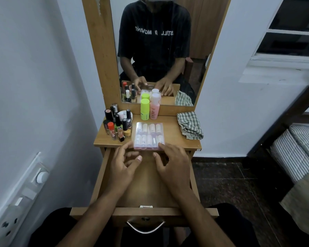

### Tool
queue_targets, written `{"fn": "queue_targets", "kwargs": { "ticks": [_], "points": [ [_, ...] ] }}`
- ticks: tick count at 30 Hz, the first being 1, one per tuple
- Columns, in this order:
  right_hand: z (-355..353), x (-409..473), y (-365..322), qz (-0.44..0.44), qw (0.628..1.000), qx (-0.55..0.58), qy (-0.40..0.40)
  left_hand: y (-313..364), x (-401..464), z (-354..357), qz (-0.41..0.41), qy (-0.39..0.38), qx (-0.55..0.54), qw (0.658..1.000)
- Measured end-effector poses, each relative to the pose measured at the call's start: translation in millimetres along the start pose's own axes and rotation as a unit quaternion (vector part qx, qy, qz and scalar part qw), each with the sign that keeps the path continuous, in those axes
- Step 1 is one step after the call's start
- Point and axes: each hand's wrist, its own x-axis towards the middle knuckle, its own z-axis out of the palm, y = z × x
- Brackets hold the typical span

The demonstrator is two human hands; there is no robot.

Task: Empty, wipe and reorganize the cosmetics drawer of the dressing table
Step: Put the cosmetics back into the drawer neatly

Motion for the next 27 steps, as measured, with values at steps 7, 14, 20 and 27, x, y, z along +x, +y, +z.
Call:
{"fn": "queue_targets", "kwargs": {
  "ticks": [7,14,20,27],
  "points": [
    [-11.8,-9.4,-2.1,0.178,0.946,0.266,0.056,3.7,0.0,2.3,-0.096,0.04,-0.122,0.987],
    [-6.9,-5.7,4.6,0.331,0.819,0.468,0.003,2.2,-1.0,0.3,-0.143,0.005,-0.137,0.98],
    [-4.0,-5.6,6.3,0.338,0.808,0.483,-0.005,11.8,-1.8,4.6,-0.173,-0.051,-0.113,0.977],
    [-7.4,-1.7,5.6,0.334,0.812,0.479,-0.006,15.7,-3.3,0.8,-0.211,-0.055,-0.11,0.97]
  ]
}}
